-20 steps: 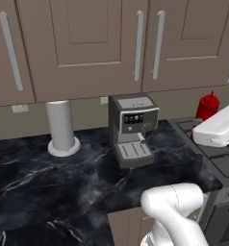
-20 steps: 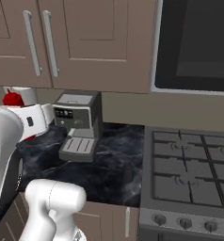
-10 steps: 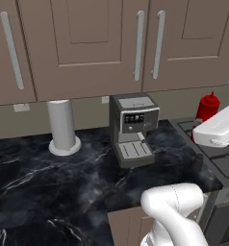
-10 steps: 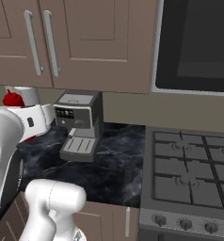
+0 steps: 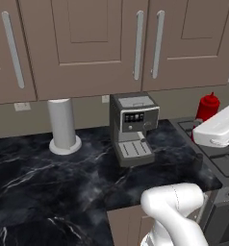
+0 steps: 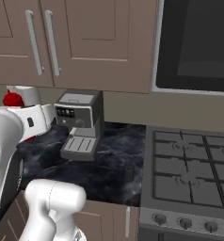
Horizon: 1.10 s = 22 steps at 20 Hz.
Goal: Take 2 condiments from the cabinet and move them on the counter near the stove.Make sure the condiments are lined up with each other, next to each other.
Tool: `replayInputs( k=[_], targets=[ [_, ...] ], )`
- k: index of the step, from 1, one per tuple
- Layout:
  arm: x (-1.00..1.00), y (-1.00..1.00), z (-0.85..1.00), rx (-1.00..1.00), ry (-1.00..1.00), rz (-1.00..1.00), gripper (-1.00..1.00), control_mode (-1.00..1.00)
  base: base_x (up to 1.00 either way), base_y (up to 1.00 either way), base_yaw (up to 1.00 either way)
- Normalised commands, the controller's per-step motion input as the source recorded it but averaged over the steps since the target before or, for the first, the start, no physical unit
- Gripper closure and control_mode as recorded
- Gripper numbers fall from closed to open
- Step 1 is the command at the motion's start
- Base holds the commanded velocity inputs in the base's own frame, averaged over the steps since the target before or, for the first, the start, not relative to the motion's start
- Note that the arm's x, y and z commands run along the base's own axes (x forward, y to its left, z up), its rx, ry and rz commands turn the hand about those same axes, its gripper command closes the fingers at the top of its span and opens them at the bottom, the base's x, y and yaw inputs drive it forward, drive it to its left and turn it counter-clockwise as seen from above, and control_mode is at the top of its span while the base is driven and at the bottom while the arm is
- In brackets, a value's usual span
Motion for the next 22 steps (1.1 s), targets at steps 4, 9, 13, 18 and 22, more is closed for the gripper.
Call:
replayInputs(
  k=[4, 9, 13, 18, 22],
  targets=[
    [-0.07, -0.24, -0.32, 0.0, 0.03, -0.01, 1.0, -1.0, 0.0, 0.0, 0.0],
    [0.0, -0.32, -0.39, 0.0, 0.1, 0.0, 1.0, -1.0, 0.0, 0.0, 0.0],
    [-0.06, -0.36, -0.38, 0.0, 0.03, 0.0, 1.0, -1.0, 0.0, 0.0, 0.0],
    [0.0, -0.53, -0.54, 0.0, 0.0, 0.0, 1.0, -1.0, 0.0, 0.0, 0.0],
    [0.0, -0.6, -0.71, 0.0, -0.01, -0.01, 1.0, -1.0, 0.0, 0.0, 0.0]
  ],
)
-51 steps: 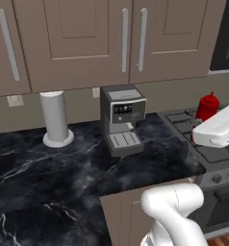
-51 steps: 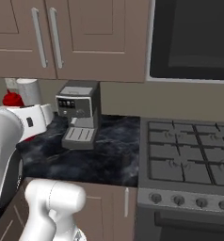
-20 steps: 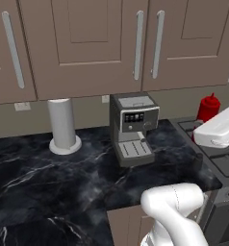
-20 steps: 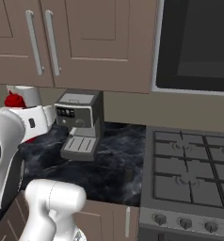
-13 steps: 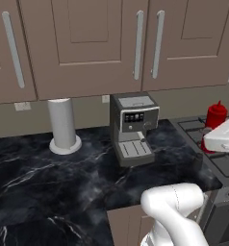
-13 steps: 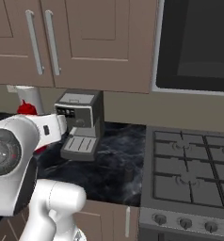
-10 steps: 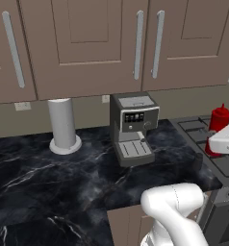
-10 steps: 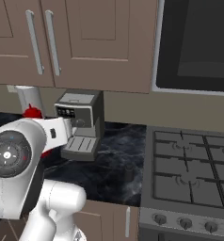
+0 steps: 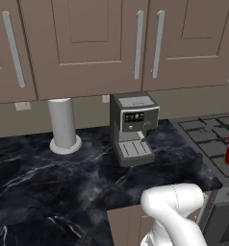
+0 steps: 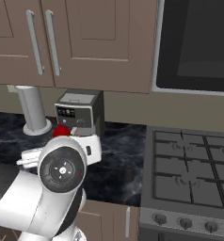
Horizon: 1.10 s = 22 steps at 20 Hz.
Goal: Take 2 condiments from the cabinet and move them on the counter near the stove.Make sure the condiments are lined up with each other, next to each other.
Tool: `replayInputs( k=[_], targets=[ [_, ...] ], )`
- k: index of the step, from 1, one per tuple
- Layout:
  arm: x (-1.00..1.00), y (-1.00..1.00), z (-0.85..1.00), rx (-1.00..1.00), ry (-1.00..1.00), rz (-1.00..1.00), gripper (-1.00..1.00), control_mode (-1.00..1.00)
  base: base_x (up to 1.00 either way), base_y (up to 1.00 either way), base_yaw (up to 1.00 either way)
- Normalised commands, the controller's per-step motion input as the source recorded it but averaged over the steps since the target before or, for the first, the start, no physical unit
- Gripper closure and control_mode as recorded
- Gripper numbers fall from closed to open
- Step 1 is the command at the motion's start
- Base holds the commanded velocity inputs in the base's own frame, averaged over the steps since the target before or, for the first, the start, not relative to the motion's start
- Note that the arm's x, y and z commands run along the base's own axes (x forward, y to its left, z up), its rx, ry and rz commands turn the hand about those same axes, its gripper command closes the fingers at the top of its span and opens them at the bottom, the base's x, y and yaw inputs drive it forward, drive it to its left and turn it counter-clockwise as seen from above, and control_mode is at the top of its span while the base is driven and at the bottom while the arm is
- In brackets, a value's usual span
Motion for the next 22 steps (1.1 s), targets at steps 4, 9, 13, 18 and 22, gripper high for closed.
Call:
replayInputs(
  k=[4, 9, 13, 18, 22],
  targets=[
    [0.01, -0.69, -0.66, 0.0, -0.02, -0.03, 1.0, -1.0, 0.0, 0.0, 0.0],
    [0.04, -0.77, -0.29, 0.0, 0.0, -0.07, 1.0, -1.0, 0.0, 0.0, 0.0],
    [0.24, -0.32, -0.34, 0.0, -0.06, -0.01, 1.0, -1.0, 0.0, 0.0, 0.0],
    [0.26, -0.03, -0.31, 0.03, -0.12, 0.0, 1.0, -1.0, 0.0, 0.0, 0.0],
    [0.16, -0.01, -0.36, 0.14, -0.14, 0.0, 1.0, -1.0, 0.0, 0.0, 0.0]
  ],
)
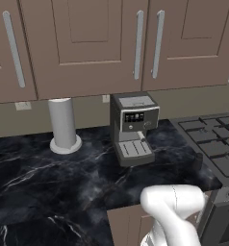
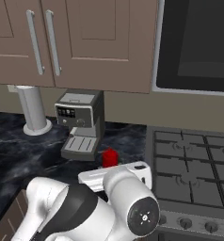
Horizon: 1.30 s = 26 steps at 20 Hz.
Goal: Take 2 condiments from the cabinet and move them on the counter near the stove.Make sure the condiments are lined up with each other, next to each other.
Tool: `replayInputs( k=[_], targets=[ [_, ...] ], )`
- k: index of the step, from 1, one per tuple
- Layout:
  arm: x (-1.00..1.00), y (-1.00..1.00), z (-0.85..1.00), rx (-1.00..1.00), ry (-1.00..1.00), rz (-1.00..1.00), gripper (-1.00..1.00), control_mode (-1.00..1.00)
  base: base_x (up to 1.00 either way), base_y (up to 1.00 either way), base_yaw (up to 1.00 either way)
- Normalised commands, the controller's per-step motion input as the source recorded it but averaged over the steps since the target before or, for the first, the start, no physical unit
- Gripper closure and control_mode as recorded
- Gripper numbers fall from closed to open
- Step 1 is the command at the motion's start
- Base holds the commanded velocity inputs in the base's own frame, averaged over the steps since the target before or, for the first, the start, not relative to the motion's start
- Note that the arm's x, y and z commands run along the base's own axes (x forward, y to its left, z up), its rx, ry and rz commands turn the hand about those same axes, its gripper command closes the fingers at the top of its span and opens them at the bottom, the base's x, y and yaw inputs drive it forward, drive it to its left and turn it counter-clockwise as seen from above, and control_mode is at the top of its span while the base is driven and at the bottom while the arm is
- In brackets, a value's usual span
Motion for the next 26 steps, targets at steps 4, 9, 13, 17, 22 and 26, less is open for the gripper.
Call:
replayInputs(
  k=[4, 9, 13, 17, 22, 26],
  targets=[
    [0.0, -0.08, -0.35, 0.12, -0.09, 0.0, 1.0, -1.0, 0.0, 0.0, 0.0],
    [0.0, -0.09, -0.24, 0.08, 0.0, 0.04, 1.0, -1.0, 0.0, 0.0, 0.0],
    [0.0, 0.0, -0.15, 0.01, 0.0, 0.07, 1.0, -1.0, 0.0, 0.0, 0.0],
    [0.0, 0.0, -0.15, 0.02, -0.02, 0.06, 1.0, -1.0, 0.0, 0.0, 0.0],
    [0.13, 0.0, -0.12, 0.03, -0.02, 0.08, 1.0, -1.0, 0.0, 0.0, 0.0],
    [0.31, 0.0, -0.12, 0.0, 0.0, 0.06, 1.0, -1.0, 0.0, 0.0, 0.0]
  ],
)
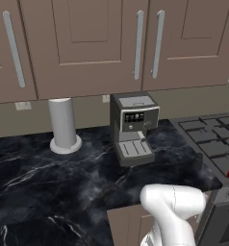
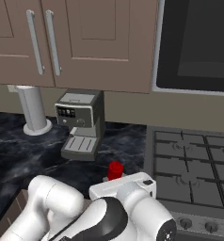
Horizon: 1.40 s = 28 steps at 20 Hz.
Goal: Take 2 condiments from the cabinet and move them on the counter near the stove.Make sure the condiments are lined up with each other, next to each other.
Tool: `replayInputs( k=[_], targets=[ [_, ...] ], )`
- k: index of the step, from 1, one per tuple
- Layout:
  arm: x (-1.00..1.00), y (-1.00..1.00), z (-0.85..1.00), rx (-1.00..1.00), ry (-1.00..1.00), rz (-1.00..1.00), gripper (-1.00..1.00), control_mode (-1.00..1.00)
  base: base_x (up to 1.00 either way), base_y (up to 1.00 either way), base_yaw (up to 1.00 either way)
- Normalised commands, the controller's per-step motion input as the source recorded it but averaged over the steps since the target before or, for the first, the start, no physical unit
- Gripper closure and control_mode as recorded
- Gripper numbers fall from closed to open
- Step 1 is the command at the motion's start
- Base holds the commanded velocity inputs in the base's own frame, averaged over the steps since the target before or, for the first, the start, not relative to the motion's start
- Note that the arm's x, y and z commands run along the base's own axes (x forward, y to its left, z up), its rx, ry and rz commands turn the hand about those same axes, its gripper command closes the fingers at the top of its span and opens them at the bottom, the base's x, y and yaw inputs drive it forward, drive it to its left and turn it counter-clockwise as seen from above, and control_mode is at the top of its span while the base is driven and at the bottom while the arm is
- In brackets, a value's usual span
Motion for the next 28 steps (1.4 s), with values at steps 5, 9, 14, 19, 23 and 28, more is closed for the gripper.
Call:
replayInputs(
  k=[5, 9, 14, 19, 23, 28],
  targets=[
    [0.33, 0.0, -0.17, -0.01, 0.0, 0.0, 1.0, -1.0, 0.0, 0.0, 0.0],
    [0.21, 0.0, -0.24, -0.05, 0.0, 0.0, 1.0, -1.0, 0.0, 0.0, 0.0],
    [0.06, 0.0, -0.21, -0.02, -0.03, 0.0, 1.0, -1.0, 0.0, 0.0, 0.0],
    [0.01, 0.0, -0.08, 0.0, -0.07, 0.0, 1.0, -1.0, 0.0, 0.0, 0.0],
    [0.02, 0.0, -0.01, 0.0, -0.07, 0.0, 1.0, -1.0, 0.0, 0.0, 0.0],
    [0.03, 0.0, 0.0, 0.0, -0.01, 0.0, 1.0, -1.0, 0.0, 0.0, 0.0]
  ],
)
